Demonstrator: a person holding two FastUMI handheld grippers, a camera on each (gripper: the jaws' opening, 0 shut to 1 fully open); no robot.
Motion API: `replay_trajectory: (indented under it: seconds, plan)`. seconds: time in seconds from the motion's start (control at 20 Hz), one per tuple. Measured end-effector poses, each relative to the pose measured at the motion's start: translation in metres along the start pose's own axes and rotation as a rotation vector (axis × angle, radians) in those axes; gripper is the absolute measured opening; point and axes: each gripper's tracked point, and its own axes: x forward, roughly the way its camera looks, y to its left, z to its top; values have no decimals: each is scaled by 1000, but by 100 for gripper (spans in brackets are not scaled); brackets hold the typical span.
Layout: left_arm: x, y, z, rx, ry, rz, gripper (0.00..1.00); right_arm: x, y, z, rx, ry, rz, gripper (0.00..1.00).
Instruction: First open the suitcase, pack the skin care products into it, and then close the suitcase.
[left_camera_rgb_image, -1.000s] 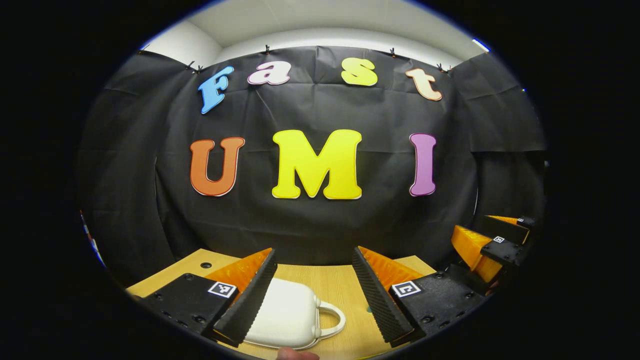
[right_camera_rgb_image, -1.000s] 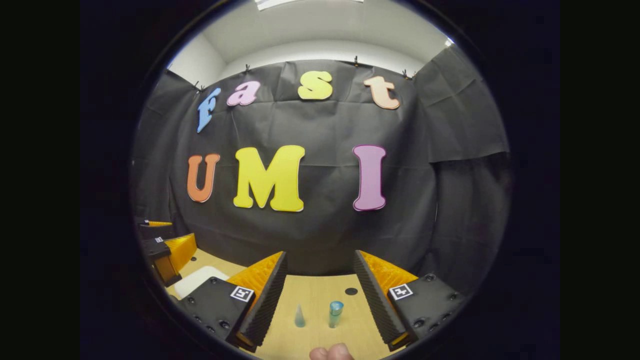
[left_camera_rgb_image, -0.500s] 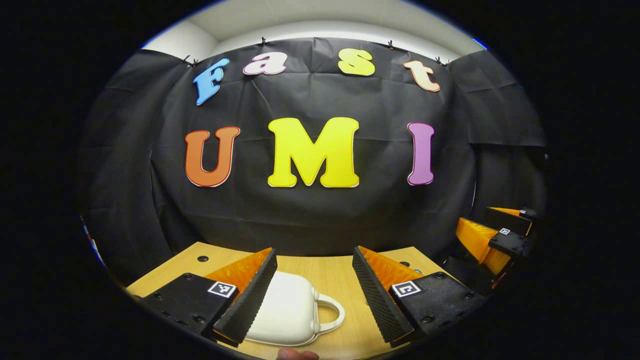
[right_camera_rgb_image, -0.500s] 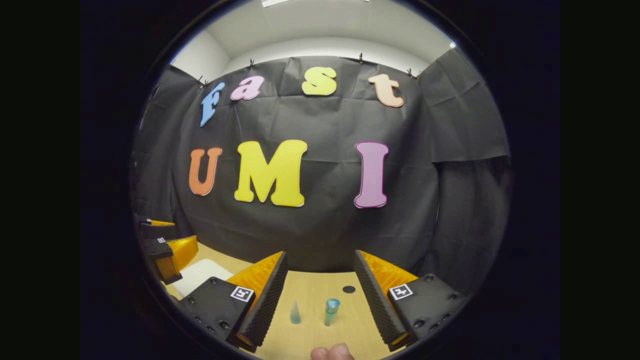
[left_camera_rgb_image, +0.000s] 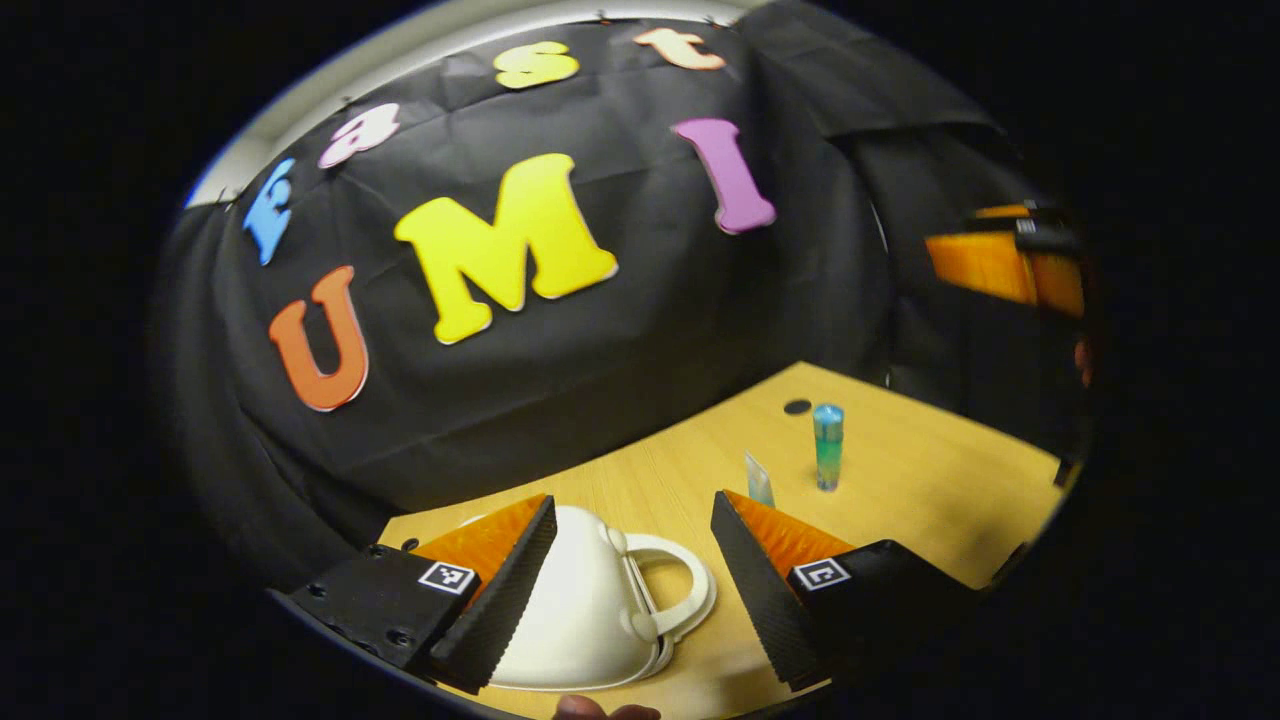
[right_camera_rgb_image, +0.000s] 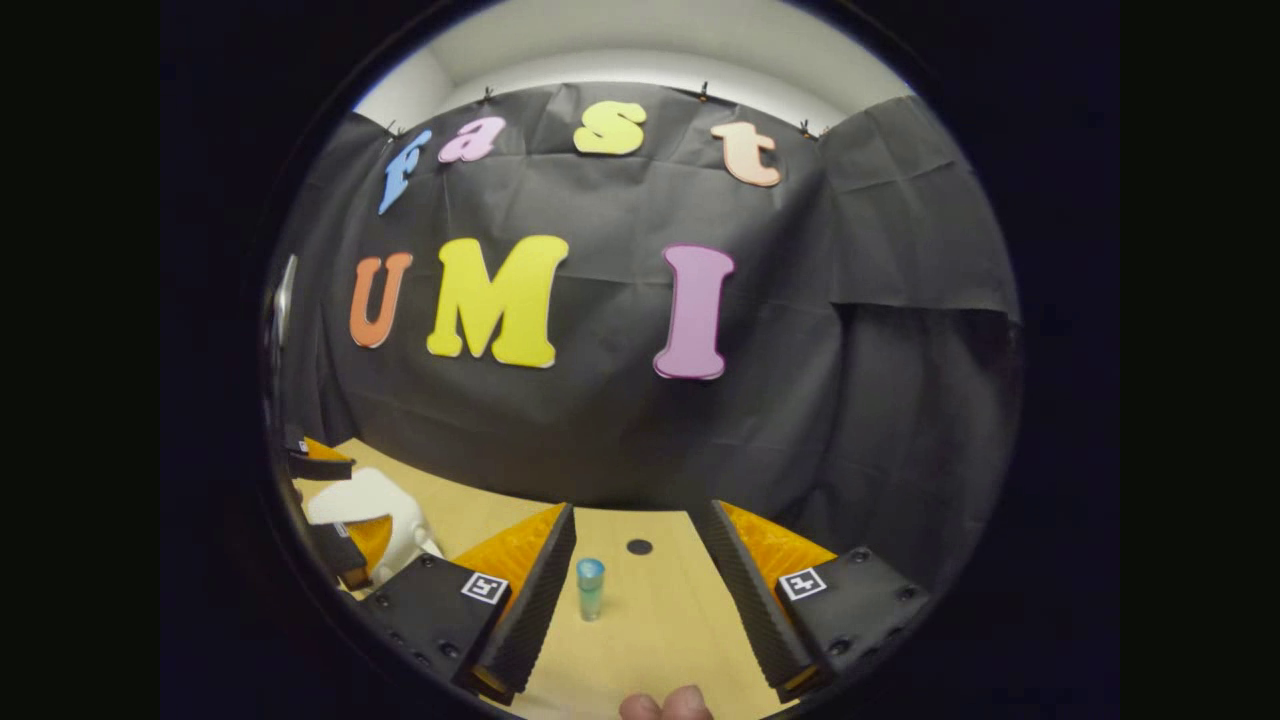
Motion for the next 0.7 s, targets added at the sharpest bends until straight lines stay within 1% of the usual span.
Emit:
replay_trajectory:
  seconds: [0.05,0.15,0.25,0.3,0.4,0.5,0.55,0.6,0.7]
  plan:
    - [7,-8,-13,66,32,-18,99,-2,-11,-5,1,10,-17,80]
    - [16,-26,-34,181,82,-69,99,-4,-30,-12,1,25,-52,79]
    - [22,-37,-51,295,132,-79,98,-6,-46,-19,13,42,-82,80]
    - [25,-40,-63,331,174,-81,97,-8,-51,-21,19,50,-91,80]
    - [31,-39,-86,378,259,-77,96,-10,-60,-26,32,59,-105,80]
    - [37,-37,-96,414,301,-61,93,-12,-63,-29,45,67,-106,79]
    - [41,-35,-98,432,310,-51,90,-14,-65,-31,48,69,-106,77]
    - [46,-34,-102,448,323,-47,83,-14,-64,-32,52,71,-100,77]
    - [53,-33,-108,471,354,-45,75,-14,-60,-37,74,85,-73,79]
